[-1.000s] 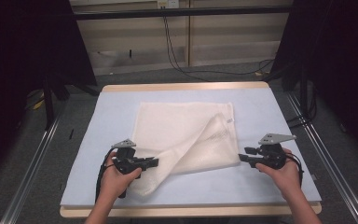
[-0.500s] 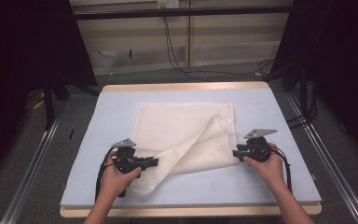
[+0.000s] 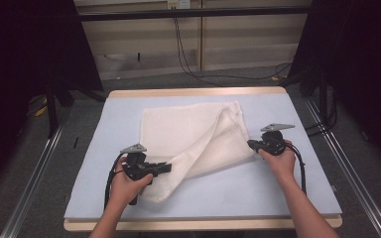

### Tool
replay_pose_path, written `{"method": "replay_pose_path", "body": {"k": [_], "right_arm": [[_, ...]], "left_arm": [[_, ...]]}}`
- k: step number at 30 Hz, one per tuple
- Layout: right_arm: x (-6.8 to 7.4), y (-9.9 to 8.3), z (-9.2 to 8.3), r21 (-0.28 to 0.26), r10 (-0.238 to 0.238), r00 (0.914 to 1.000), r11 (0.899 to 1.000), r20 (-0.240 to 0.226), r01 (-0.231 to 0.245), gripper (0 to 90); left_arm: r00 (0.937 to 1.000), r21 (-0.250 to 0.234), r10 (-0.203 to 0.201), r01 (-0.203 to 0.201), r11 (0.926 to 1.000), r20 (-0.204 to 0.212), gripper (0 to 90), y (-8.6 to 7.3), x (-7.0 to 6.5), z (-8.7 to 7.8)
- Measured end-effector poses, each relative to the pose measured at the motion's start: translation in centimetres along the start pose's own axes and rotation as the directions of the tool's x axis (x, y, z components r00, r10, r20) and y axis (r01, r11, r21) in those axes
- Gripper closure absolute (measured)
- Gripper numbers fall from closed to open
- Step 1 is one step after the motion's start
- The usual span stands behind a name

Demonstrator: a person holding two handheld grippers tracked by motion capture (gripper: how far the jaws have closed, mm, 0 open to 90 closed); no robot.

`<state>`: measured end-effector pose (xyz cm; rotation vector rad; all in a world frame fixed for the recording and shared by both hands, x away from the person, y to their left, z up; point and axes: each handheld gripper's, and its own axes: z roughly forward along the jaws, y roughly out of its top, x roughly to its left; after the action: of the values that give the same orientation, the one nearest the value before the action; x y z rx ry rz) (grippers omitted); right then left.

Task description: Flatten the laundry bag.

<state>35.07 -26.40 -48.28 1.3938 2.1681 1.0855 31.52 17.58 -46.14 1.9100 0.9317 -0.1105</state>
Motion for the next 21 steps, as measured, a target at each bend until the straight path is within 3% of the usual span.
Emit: {"method": "replay_pose_path", "body": {"k": [2,4,6,10,15,21], "right_arm": [[0.0,0.0,0.1,0.007,-0.007,0.9999,1.000,0.008,0.007,81.9],[0.2,-0.2,0.0,0.010,-0.025,0.9988,1.000,0.043,0.024,79.0],[0.2,-0.5,-0.2,0.007,-0.034,0.9988,0.999,0.036,0.034,77.0],[0.1,-0.7,-1.0,-0.009,-0.037,0.9978,0.999,0.056,0.038,73.5],[-0.1,-1.0,-1.9,-0.024,-0.028,0.9989,0.999,0.038,0.029,72.2],[0.6,-1.2,-2.2,-0.038,-0.030,0.9995,0.999,-0.006,0.030,68.0]], "left_arm": [[1.0000,0.003,0.001,-0.001,1.0000,0.003,82.3,-0.1,0.0,0.1],[0.9999,0.004,-0.010,0.010,0.9999,0.007,82.3,-0.3,0.0,0.1],[0.9999,0.012,-0.013,0.013,0.9998,0.008,82.3,-0.5,0.0,0.3],[0.9998,0.026,0.013,-0.013,0.9996,0.013,82.3,-0.8,-0.6,0.2],[0.9996,0.017,0.010,-0.011,0.9998,0.025,82.3,-1.2,-0.9,0.1],[0.9995,0.038,-0.002,0.000,0.9993,0.030,82.2,-1.5,-1.0,0.1]]}}
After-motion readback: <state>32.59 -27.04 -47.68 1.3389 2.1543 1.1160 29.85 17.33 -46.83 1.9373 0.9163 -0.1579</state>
